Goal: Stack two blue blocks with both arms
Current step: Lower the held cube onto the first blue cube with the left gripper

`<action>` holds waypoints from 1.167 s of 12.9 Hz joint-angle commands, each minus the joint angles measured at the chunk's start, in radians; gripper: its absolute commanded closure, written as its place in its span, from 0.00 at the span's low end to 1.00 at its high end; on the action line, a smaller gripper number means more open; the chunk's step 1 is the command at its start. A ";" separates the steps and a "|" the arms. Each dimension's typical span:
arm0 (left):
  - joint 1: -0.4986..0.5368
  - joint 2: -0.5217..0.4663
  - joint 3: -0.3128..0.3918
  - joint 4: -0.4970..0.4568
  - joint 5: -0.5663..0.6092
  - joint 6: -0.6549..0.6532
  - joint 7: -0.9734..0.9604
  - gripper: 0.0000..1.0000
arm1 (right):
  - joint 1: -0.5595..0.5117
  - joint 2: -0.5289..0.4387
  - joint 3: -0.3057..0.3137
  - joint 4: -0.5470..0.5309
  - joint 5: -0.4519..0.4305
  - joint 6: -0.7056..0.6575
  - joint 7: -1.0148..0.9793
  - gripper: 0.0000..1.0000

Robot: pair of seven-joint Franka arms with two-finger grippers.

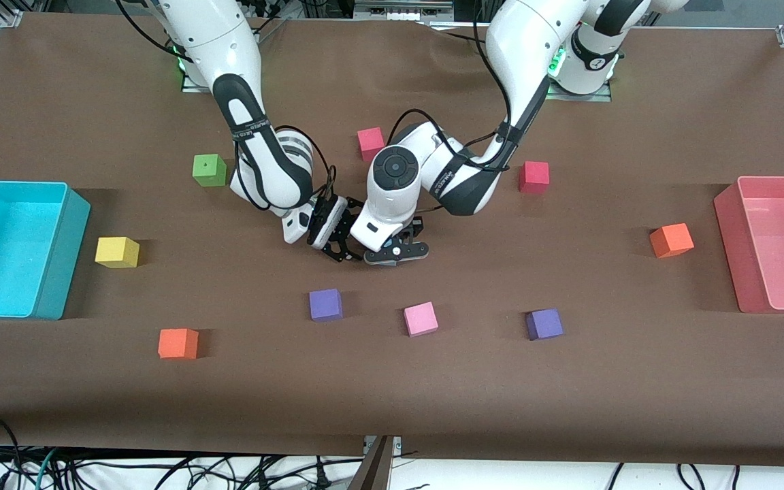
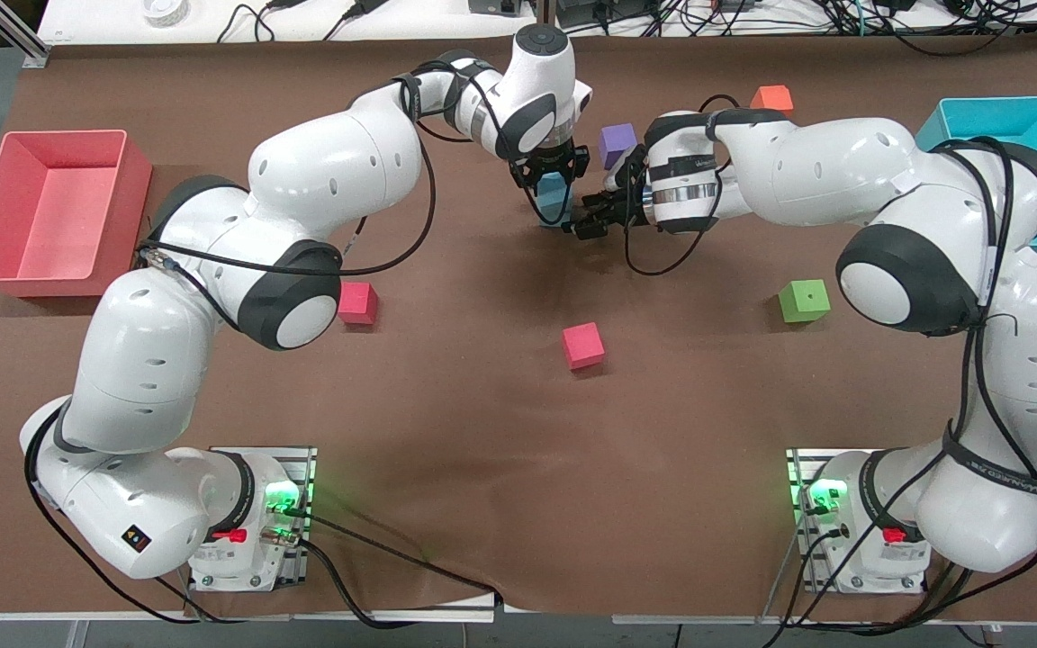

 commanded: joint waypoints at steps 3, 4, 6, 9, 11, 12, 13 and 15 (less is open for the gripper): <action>-0.022 0.027 0.022 0.036 -0.008 0.002 0.002 0.00 | 0.006 0.013 -0.005 0.018 0.026 -0.007 -0.026 0.00; -0.022 0.027 0.022 0.035 -0.008 0.002 0.002 0.00 | 0.006 0.013 -0.005 0.018 0.026 -0.007 -0.026 0.00; -0.022 0.027 0.022 0.036 -0.008 0.002 0.002 0.00 | 0.006 0.012 -0.005 0.018 0.026 -0.007 -0.026 0.00; -0.018 -0.015 0.042 0.032 -0.005 -0.019 0.002 0.00 | 0.006 -0.002 -0.005 0.017 0.026 -0.007 -0.017 0.00; 0.001 -0.077 0.049 0.015 -0.005 -0.097 0.002 0.00 | 0.000 -0.045 -0.005 -0.015 0.026 -0.007 -0.002 0.00; 0.024 -0.110 0.049 0.012 -0.005 -0.134 0.002 0.00 | 0.000 -0.072 -0.005 -0.043 0.020 -0.007 0.035 0.01; 0.050 -0.150 0.046 -0.007 -0.005 -0.168 0.002 0.00 | -0.002 -0.103 -0.007 -0.071 0.014 -0.007 0.064 0.01; 0.128 -0.266 0.016 -0.108 -0.010 -0.208 0.090 0.00 | -0.007 -0.158 -0.007 -0.127 -0.041 -0.008 0.156 0.01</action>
